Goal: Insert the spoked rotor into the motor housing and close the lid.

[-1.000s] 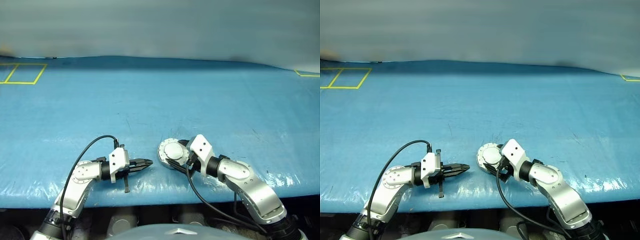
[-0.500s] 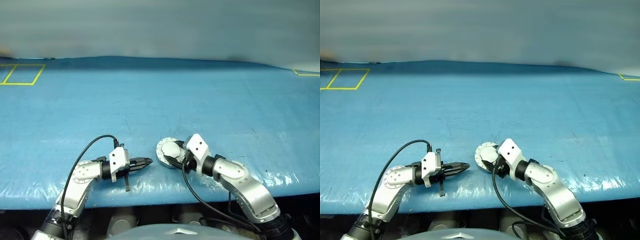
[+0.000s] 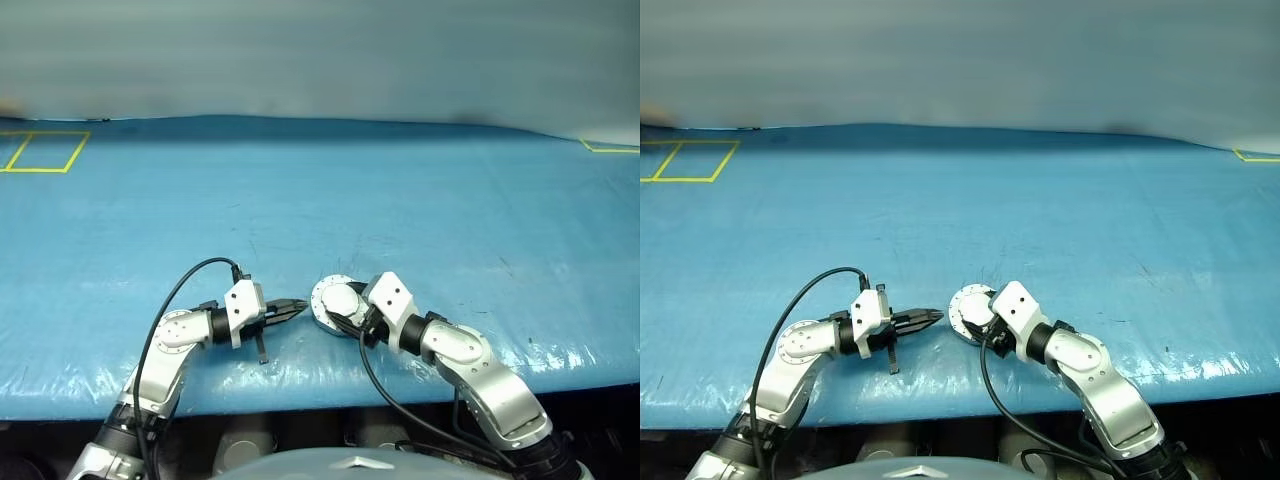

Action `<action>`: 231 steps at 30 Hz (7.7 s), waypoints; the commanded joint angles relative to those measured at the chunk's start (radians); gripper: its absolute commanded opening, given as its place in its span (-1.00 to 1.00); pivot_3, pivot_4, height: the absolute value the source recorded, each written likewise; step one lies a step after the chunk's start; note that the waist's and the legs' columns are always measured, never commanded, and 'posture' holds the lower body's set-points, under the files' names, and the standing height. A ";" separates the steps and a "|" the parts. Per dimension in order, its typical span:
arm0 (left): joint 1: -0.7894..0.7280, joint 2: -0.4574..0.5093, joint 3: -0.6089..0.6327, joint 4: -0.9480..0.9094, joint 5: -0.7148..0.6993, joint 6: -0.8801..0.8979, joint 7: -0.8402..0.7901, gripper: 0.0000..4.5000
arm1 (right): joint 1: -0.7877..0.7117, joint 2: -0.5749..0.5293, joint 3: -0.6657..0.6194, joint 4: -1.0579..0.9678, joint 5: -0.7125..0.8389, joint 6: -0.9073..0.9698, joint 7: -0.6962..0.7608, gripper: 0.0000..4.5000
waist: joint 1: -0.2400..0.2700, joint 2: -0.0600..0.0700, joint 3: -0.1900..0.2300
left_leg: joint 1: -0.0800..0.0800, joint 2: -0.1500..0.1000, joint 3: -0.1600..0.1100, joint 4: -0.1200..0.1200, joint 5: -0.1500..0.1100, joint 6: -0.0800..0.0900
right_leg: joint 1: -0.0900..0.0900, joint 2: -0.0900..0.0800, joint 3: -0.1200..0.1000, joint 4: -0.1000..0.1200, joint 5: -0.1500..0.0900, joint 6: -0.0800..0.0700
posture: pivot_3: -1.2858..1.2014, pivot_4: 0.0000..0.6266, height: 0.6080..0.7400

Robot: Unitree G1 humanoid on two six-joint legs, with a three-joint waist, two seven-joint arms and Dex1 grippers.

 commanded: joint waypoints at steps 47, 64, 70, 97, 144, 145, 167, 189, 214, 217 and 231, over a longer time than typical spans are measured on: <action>-0.142 -0.003 -0.167 0.192 0.226 -0.049 0.041 -1.00 | 0.225 0.210 -0.527 0.095 0.886 0.426 -0.066 0.93 | 0.014 0.005 -0.011 | -0.001 -0.002 0.000 -0.005 -0.002 0.002 | 0.000 -0.010 -0.003 -0.005 0.000 0.000 | 0.03 -0.52 1.00; -0.131 0.008 -0.180 0.176 0.252 -0.053 0.044 -1.00 | 0.206 0.284 -0.463 0.164 0.846 0.382 -0.117 0.22 | 0.012 0.006 -0.013 | -0.002 -0.002 -0.001 -0.007 -0.002 0.003 | 0.000 -0.010 -0.005 -0.010 0.000 0.000 | 0.03 -0.52 1.00; -0.125 0.007 -0.180 0.165 0.249 -0.043 0.053 -1.00 | 0.198 0.295 -0.436 0.164 0.840 0.363 -0.115 -0.20 | 0.013 0.008 -0.015 | -0.002 -0.002 -0.001 -0.008 -0.002 0.003 | 0.002 -0.011 -0.006 -0.012 0.000 0.001 | 0.03 -0.52 1.00; -0.081 0.027 0.117 -0.008 -0.096 0.170 0.070 -1.00 | 0.109 0.432 -0.448 0.291 0.859 0.341 -0.205 -0.22 | -0.027 0.010 -0.014 | -0.004 0.000 -0.001 -0.014 -0.002 0.002 | -0.001 -0.007 -0.006 -0.013 0.001 -0.003 | 0.03 -0.52 1.00; 0.185 -0.245 0.494 -0.188 -1.136 0.894 0.374 -0.30 | -0.113 0.561 -0.464 0.247 1.288 0.349 -0.311 -0.46 | -0.025 0.007 0.003 | -0.007 -0.001 0.000 -0.014 -0.002 0.001 | -0.001 0.001 0.001 -0.014 0.003 -0.002 | 0.03 -0.52 1.00; 0.191 -0.239 0.486 -0.191 -1.138 0.907 0.367 -0.17 | -0.118 0.557 -0.458 0.244 1.291 0.354 -0.310 -0.46 | -0.025 0.007 0.003 | -0.008 -0.001 0.000 -0.014 -0.002 0.001 | -0.001 0.001 0.001 -0.014 0.003 -0.002 | 0.03 -0.52 1.00; 0.069 -0.275 0.350 -0.061 -1.000 0.953 0.340 0.98 | -0.120 0.534 -0.406 0.241 1.282 0.373 -0.337 -0.46 | -0.024 0.007 0.003 | -0.007 -0.002 0.000 -0.012 -0.002 0.001 | 0.000 0.003 0.001 -0.013 0.003 -0.002 | 0.03 -0.52 1.00; 0.053 -0.353 0.388 -0.073 -0.969 0.942 0.372 0.43 | -0.117 0.545 -0.403 0.254 1.253 0.355 -0.350 -0.46 | -0.023 0.006 0.002 | -0.008 -0.002 -0.001 -0.009 -0.002 0.001 | 0.000 0.003 0.002 -0.012 0.004 -0.001 | 0.03 -0.52 1.00; -0.083 -0.431 0.571 0.020 -0.882 0.697 0.509 0.12 | -0.127 0.543 -0.392 0.276 1.113 0.325 -0.399 0.41 | -0.016 0.005 0.003 | -0.009 -0.002 -0.001 -0.006 -0.002 0.002 | 0.000 0.003 0.002 -0.011 0.005 0.001 | 0.03 -0.52 1.00; -0.126 -0.417 0.592 0.077 -0.773 0.591 0.555 0.12 | -0.124 0.539 -0.385 0.269 1.076 0.318 -0.405 0.41 | -0.016 0.005 0.003 | -0.010 -0.002 -0.001 -0.006 -0.002 0.002 | 0.000 0.004 0.002 -0.011 0.006 0.001 | 0.03 -0.52 1.00; -0.204 -0.373 0.593 0.270 -0.503 0.455 0.677 0.38 | -0.106 0.542 -0.366 0.260 0.983 0.310 -0.408 0.43 | -0.017 0.003 0.001 | -0.007 -0.002 -0.001 -0.006 -0.002 0.001 | 0.002 0.004 0.002 -0.011 0.009 0.007 | 0.03 -0.52 1.00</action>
